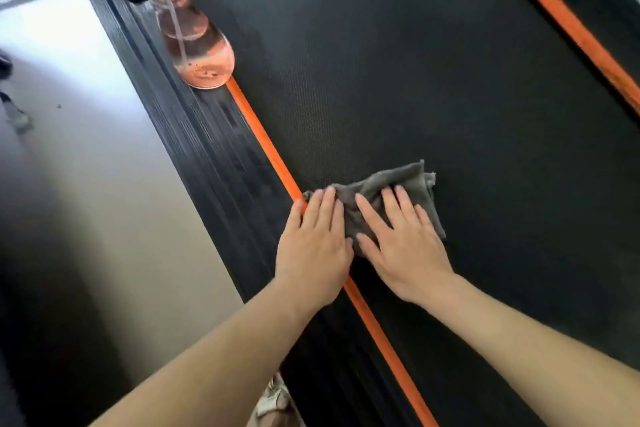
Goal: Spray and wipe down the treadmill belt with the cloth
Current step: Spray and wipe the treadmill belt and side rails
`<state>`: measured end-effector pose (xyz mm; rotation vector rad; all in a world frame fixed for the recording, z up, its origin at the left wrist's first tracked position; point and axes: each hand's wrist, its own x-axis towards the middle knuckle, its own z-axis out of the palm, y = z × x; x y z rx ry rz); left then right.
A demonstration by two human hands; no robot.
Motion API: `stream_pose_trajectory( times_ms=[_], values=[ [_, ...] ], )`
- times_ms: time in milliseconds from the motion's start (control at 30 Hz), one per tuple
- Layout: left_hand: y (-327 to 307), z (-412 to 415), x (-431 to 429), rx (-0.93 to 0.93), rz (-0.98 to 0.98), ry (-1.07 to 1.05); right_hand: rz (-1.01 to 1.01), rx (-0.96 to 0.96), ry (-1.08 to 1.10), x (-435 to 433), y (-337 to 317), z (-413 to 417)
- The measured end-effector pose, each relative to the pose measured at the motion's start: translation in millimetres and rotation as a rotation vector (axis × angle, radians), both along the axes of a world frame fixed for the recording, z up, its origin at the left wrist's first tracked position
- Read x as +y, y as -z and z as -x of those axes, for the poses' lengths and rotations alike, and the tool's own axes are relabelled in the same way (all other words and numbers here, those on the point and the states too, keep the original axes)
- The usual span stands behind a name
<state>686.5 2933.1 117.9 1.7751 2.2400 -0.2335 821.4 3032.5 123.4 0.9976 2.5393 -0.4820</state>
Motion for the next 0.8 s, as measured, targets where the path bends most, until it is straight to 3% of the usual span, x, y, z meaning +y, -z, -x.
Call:
stream_pose_trajectory(
  times_ms=[100,234,367,634,734,801],
  values=[
    [11.2,27.2,24.4,0.13,-0.017,-0.142,-0.047,0.095,-0.007,20.4,26.6,48.6],
    [15.0,13.2,27.5,0.227,-0.025,-0.086,-0.082,0.114,-0.055,24.4,41.6,55.4],
    [20.2,-28.4,15.2,0.138,-0.208,-0.079,-0.091,0.179,-0.14,12.4,36.9,4.7],
    [17.7,-189.1,-60.4,0.074,0.038,0.342,0.015,0.219,-0.076,-66.2,29.2,-189.3],
    [12.0,-207.8,-70.6,0.02,0.044,0.356,0.026,0.18,-0.028,-87.4,27.5,-228.9],
    [8.4,-202.0,-68.7,0.054,-0.065,0.298,0.043,0.157,0.007,-87.7,30.8,-223.1]
  ],
)
